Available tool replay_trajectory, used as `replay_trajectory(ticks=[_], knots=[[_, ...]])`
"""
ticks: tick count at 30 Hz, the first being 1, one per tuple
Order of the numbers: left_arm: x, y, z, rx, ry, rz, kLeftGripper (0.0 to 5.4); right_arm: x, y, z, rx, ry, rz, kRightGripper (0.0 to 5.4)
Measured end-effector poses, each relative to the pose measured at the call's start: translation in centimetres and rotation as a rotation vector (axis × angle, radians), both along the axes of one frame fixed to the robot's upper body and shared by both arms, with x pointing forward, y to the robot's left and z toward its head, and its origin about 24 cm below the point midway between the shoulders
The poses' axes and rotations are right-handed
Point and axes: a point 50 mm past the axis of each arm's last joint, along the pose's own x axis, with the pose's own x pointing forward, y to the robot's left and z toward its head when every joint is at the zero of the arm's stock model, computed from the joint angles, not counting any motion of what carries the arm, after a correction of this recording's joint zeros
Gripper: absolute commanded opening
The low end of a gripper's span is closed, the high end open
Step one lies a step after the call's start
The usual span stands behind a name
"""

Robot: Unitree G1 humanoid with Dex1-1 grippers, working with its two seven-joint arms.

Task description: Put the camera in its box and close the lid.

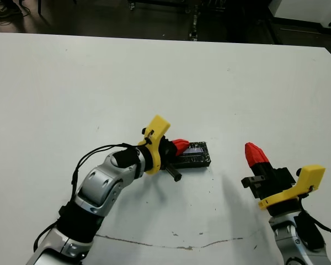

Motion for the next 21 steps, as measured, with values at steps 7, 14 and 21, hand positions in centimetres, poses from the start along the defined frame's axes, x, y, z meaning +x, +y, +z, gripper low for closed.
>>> replay_trajectory(ticks=[7, 14, 21], knots=[[-0.17, 0.30, -0.53, 0.025, -0.016, -0.018, 0.01, -0.03, 0.00, -0.03, 0.000, 0.001, 0.001, 0.00], [-0.17, 0.30, -0.73, 0.036, -0.018, -0.020, 0.01, -0.03, 0.21, -0.06, -0.001, 0.002, 0.012, 0.00], [-0.02, 0.56, -0.11, 0.021, -0.011, -0.004, 0.01, -0.08, 0.26, -0.04, 0.000, 0.002, 0.010, 0.00]])
